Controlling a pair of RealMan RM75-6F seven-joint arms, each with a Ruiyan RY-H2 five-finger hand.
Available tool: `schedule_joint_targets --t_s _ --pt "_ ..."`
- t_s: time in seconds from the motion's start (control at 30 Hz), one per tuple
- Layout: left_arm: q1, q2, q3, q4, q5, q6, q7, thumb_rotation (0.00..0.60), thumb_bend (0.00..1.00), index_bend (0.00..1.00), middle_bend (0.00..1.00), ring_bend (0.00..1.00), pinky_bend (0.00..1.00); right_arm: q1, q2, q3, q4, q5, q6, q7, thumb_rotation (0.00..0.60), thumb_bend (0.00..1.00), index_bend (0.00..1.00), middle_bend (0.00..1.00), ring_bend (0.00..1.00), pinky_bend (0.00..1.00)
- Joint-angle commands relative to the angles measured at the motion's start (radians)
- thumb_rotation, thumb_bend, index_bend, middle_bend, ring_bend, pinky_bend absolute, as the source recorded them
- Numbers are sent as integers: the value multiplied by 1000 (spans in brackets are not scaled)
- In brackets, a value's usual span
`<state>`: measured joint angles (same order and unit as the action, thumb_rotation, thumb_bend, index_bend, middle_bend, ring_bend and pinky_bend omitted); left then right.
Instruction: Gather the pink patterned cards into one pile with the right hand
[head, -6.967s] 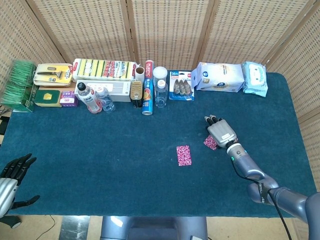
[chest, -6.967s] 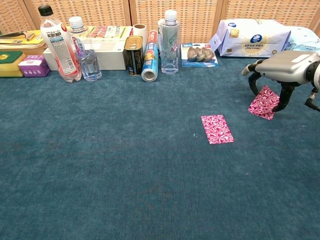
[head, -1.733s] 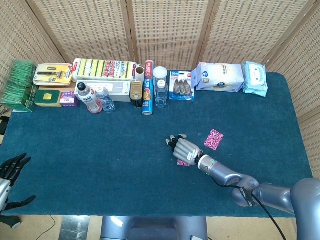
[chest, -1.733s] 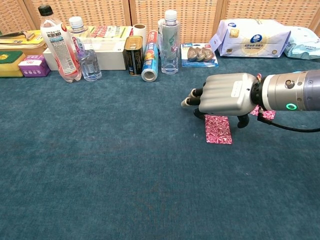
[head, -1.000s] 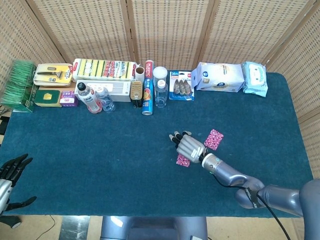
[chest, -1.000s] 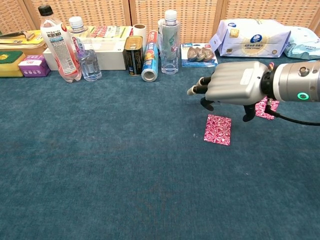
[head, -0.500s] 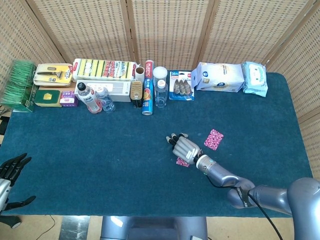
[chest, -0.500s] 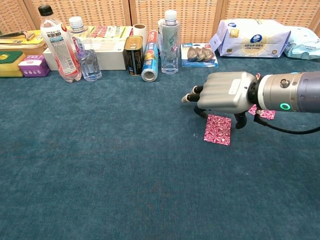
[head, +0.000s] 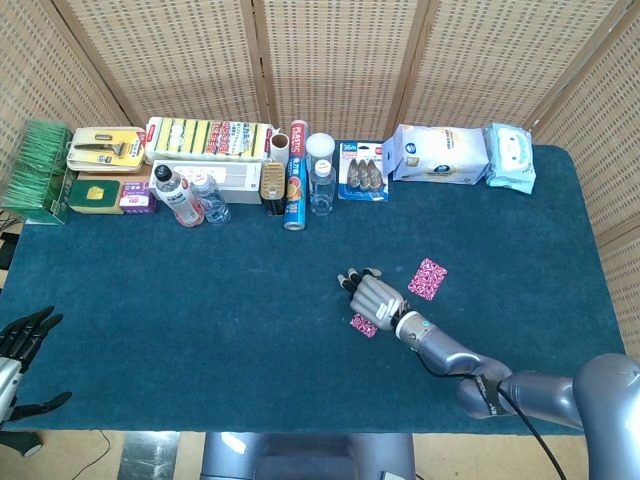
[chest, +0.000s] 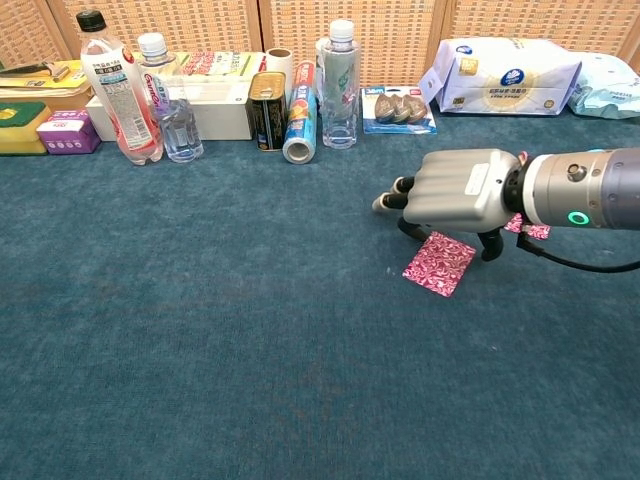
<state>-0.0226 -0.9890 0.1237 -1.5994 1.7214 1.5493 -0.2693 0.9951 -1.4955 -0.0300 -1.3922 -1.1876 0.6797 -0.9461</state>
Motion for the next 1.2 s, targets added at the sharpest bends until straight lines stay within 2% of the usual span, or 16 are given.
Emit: schedule_joint_targets --t_s 0.03,0.27,0.4,0.47,0.53,0.7,0.83,1.2 --pt "1 0 1 -1 1 1 1 600 33 0 0 0 46 -1 9 -7 -9 13 5 -7 600 0 374 53 136 361" --pt "1 0 0 -1 0 3 1 600 33 0 0 0 46 -5 27 -21 -24 39 12 -11 600 0 380 53 136 363" --pt "-1 0 0 -3 -1 -2 4 600 34 0 0 0 46 -11 36 -10 -50 54 24 22 600 0 358 53 136 362" --pt "-1 0 0 -4 -1 -3 6 600 34 0 0 0 46 -15 41 2 -73 61 30 57 600 0 334 53 135 362" --pt "-1 0 0 -4 -3 -3 6 600 33 0 0 0 46 -29 41 32 -121 87 32 148 600 0 307 52 133 362" --pt "0 0 0 -4 -2 -2 8 600 34 0 0 0 46 -42 35 53 -140 81 30 259 600 0 285 52 131 361" --pt "1 0 0 -3 -2 0 5 600 34 0 0 0 46 -54 26 56 -130 61 33 328 600 0 284 52 130 359" --pt "0 0 0 -3 -4 -1 4 600 33 0 0 0 46 -72 -1 47 -67 4 54 408 600 3 284 53 130 359"
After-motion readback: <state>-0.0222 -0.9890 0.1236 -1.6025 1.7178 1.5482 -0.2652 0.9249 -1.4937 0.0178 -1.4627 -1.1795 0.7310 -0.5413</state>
